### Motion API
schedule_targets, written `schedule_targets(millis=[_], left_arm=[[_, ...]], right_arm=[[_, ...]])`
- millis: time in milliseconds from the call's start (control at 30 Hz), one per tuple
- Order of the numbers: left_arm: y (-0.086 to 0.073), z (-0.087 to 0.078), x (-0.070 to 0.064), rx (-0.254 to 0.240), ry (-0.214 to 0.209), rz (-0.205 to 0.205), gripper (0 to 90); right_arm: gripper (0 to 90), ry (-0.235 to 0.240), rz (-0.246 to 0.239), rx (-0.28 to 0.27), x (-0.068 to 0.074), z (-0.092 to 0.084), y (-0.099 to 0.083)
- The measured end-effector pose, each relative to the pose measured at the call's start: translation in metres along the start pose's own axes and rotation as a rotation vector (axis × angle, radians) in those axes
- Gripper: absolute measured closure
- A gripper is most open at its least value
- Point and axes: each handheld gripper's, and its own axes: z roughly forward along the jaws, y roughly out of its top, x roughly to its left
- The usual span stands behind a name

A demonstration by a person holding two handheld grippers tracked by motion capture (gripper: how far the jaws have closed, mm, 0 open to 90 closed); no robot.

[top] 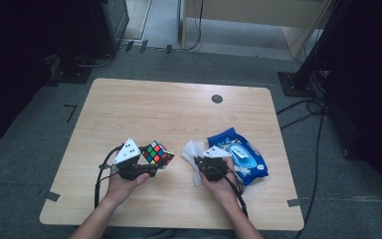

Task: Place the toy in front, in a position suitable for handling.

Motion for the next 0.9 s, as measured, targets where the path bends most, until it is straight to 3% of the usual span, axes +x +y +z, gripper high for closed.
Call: schedule_targets(millis=[200,300,367,533,633,800,900], left_arm=[[-0.003,0.005,-0.006,0.008,-0.005,0.027,34.2],[-0.005,0.007,-0.012,0.004,-0.01,0.055,34.2],[-0.006,0.009,-0.018,0.001,-0.016,0.076,34.2],[-0.007,0.01,-0.032,-0.02,-0.027,0.148,34.1],[-0.005,0.009,-0.037,-0.039,-0.024,0.174,34.2],[-0.005,0.007,-0.036,-0.04,-0.016,0.177,34.2],[-0.004,0.005,-0.035,-0.047,-0.011,0.18,34.1]], right_arm=[[89.3,0.074,-0.053,-0.192,0.04,-0.047,0.035],[89.3,0.114,-0.066,-0.258,0.055,-0.064,0.046],[89.3,0.168,-0.056,-0.293,0.063,-0.073,0.051],[89.3,0.241,-0.002,-0.303,0.067,-0.076,0.054],[89.3,0.233,0.018,-0.294,0.063,-0.072,0.052],[89.1,0.215,0.03,-0.271,0.058,-0.063,0.046],[89.0,0.173,0.028,-0.241,0.052,-0.054,0.04]])
